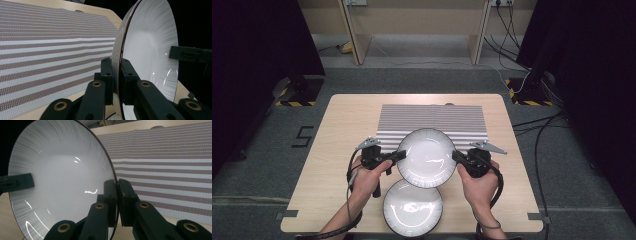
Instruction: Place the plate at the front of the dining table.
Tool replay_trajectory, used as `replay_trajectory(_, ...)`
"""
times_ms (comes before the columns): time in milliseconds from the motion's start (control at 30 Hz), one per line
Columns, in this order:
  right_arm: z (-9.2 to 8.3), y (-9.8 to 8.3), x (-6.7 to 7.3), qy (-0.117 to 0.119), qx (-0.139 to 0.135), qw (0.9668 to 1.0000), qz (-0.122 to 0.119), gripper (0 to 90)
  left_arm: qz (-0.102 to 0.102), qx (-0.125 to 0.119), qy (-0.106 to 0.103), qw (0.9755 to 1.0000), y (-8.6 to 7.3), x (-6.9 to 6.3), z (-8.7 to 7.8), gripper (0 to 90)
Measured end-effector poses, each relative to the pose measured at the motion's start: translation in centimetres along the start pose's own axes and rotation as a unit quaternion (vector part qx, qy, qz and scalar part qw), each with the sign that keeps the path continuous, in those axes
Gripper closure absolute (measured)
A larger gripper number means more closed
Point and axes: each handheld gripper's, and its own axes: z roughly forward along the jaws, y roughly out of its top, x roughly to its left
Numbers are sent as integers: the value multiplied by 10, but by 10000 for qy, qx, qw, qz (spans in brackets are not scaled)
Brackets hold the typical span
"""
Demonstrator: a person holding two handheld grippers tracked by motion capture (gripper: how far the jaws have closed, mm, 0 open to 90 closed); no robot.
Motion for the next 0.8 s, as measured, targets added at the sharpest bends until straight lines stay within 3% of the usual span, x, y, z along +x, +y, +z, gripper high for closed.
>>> replay_trajectory(800, 9, 6, -9, -71, 45, 9999, 82, 859, -25, 61, -17, 10000, 7, 6, 14, 826)
